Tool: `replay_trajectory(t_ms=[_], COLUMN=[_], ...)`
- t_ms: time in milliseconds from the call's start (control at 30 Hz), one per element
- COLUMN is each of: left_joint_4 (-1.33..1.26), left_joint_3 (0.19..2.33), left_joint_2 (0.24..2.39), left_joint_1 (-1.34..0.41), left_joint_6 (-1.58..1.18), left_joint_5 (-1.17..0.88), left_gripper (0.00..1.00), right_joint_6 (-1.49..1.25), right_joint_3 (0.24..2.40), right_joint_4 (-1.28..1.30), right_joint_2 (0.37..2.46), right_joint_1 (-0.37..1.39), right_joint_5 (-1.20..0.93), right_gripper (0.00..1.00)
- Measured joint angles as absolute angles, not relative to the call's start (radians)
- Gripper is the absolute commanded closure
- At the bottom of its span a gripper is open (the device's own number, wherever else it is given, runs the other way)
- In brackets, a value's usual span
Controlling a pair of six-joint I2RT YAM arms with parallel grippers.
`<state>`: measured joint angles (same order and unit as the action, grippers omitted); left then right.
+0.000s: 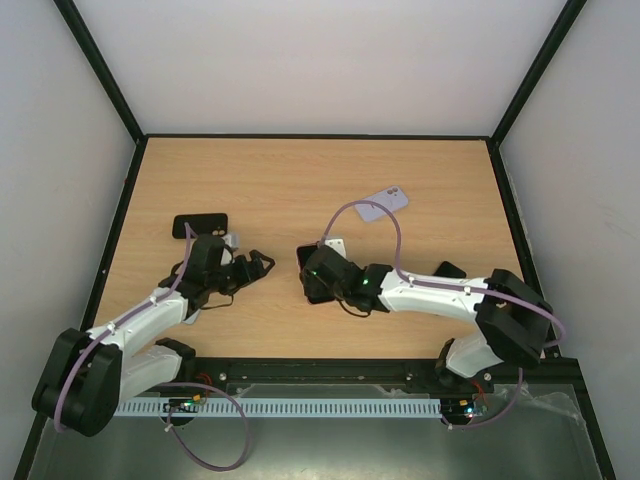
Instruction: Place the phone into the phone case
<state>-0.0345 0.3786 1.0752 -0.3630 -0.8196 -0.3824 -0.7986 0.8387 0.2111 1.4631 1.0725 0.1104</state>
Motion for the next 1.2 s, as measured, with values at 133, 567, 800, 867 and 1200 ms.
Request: replay_trajectory(t_ms=[133,567,800,867,1200], left_joint_4=[-0.035,-0.038,-0.046,-0.051,-0.071], left_joint_3=[0.376,0.376,0.376,0.376,0.376], left_joint_2=[1.073,1.073,1.075,1.082,1.108], left_joint_1=[-0.361,-0.360,-0.360,-0.360,-0.360], left_joint_6=[-0.820,-0.837,-0.839,-0.835,-0.834], left_joint_5=[-0.404,-0.401,-0.402,-0.408,-0.446], left_gripper=[0.07,0.10,0.20,0.22,0.27], right_joint_6=[-0.735,-0.662,-0.671,-0.682,-0.734], right_joint_3=[0.842,0.910,0.908,0.906,0.869], right_joint_4=[0.146,0.042,0.004,-0.004,-0.044], right_joint_2=[1.504,1.662,1.700,1.712,1.739], right_joint_1=[1.027,0.974,0.942,0.939,0.938], right_joint_5=[0.080,0.001,-0.022,-0.025,-0.034], right_gripper=[0.39,0.38,0.37,0.35,0.21])
